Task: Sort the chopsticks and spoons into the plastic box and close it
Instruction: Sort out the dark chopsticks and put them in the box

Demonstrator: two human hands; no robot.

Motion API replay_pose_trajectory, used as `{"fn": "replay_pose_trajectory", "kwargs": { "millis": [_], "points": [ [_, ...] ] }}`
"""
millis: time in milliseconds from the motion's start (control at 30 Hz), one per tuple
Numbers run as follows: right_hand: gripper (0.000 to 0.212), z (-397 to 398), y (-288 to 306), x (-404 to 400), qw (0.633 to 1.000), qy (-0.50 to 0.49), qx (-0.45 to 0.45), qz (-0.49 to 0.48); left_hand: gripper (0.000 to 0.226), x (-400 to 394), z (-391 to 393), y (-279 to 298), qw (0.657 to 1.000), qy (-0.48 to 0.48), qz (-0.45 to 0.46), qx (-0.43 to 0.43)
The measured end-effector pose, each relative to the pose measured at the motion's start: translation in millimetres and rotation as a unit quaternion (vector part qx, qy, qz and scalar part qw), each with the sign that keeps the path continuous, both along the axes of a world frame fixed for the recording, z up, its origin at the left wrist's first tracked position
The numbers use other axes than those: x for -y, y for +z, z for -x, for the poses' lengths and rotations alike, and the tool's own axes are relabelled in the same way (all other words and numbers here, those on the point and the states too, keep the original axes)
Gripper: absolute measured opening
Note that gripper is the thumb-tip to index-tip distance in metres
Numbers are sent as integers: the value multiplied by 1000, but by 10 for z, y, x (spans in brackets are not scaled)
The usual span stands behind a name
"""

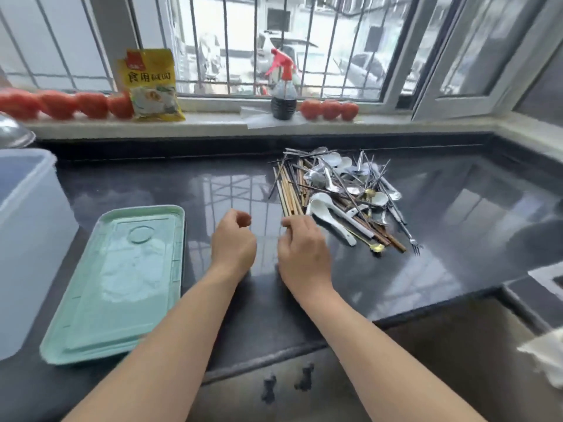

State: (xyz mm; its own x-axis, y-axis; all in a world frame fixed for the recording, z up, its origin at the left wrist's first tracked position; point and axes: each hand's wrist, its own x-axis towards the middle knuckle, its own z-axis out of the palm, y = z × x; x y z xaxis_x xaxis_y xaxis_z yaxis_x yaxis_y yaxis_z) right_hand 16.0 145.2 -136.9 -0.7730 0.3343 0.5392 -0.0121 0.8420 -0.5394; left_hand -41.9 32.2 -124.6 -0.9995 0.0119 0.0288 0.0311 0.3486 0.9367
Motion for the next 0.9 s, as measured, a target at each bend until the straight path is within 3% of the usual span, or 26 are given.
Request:
{"fn": "replay_pose_trajectory", "kwargs": {
  "millis": [100, 267, 400, 500, 633, 767, 900],
  "points": [
    [16, -55, -19, -206, 995, -96, 39, 14, 35, 53, -126, 33, 999, -1, -31, -24],
    [18, 27, 1, -425, 969, -169, 115, 140, 35, -25, -27, 6, 1000, -7, -6, -30],
    [23, 131, 45, -494, 970, -154, 184, 44, 29, -188, 156, 44, 994, 53, 92, -38],
    [23, 208, 121, -572, 960, -101, 254, -59, 29, -259, 244, -6, 991, 64, 115, -34],
    [24, 320, 360, -588, 926, -72, 363, -75, 26, -299, 158, -27, 990, 19, 137, -31],
    [28, 281, 608, -541, 910, -42, 413, 1, 23, -205, 159, -35, 998, 10, 40, -46],
    [26, -108, 800, -594, 922, -23, 375, 94, 23, -209, 76, 25, 994, -23, -110, -16]
  ]
}}
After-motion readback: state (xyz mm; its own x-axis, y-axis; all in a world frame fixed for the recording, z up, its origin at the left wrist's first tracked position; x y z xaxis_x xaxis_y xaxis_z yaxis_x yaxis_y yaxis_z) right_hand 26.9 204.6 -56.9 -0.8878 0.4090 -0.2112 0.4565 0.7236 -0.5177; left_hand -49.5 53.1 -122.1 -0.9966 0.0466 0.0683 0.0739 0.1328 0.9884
